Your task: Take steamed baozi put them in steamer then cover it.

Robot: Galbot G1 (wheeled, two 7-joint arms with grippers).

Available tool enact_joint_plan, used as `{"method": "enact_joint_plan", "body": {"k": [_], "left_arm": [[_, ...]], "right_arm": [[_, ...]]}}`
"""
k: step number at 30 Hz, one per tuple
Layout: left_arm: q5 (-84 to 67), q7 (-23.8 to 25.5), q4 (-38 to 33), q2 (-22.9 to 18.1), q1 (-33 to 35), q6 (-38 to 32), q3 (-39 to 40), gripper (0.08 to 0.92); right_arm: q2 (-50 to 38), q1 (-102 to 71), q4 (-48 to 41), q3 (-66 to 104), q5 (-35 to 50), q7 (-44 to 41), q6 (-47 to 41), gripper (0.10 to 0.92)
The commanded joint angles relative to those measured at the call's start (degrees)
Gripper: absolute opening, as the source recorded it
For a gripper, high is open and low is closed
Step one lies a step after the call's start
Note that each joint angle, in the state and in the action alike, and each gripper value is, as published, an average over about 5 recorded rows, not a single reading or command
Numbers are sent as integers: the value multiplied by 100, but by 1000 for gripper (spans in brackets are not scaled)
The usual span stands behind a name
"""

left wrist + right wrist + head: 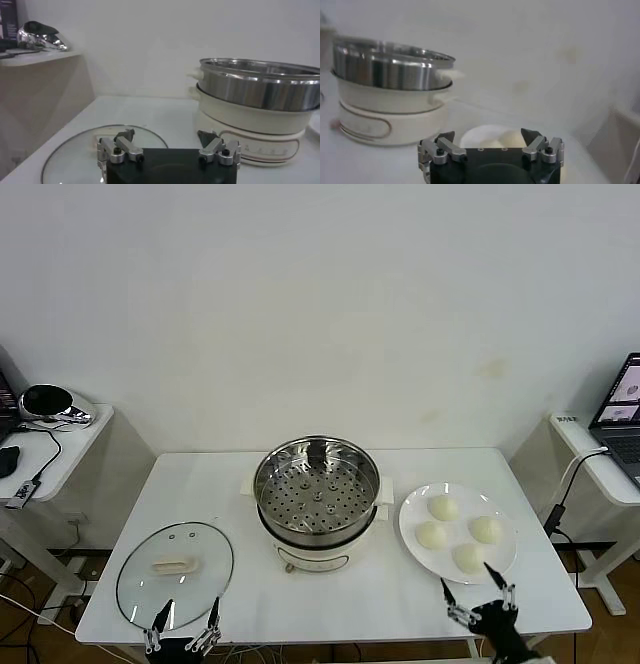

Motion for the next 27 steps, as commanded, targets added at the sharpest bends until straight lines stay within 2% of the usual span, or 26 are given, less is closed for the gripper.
{"method": "enact_joint_plan", "body": {"k": [1,6,12,15,21,27], "left_arm": [[91,59,68,74,-122,97,-201,823],[261,-16,40,161,-155,196,-243,823],[379,-107,10,148,-223,283,-237,823],[380,-128,-40,154,-234,323,-265,823],[400,-138,-42,164,-255,338,-362,823],[403,-158,-22,155,-244,335,-433,823]], "right_arm": [[-584,569,-13,409,-1216,-231,-330,823],[-1554,1542,-500,228,-1859,-1198,-649,823],[-2706,3137,-1667,-907,-1967,-2268,-608,823],[-3102,4020,-2110,-1798,-1675,-2864,-613,823],[-3412,6162,-2777,-4083,-848,-4153,-731,823],[-3220,8086,-3564,-6100,-614,-4975,-626,823]]}}
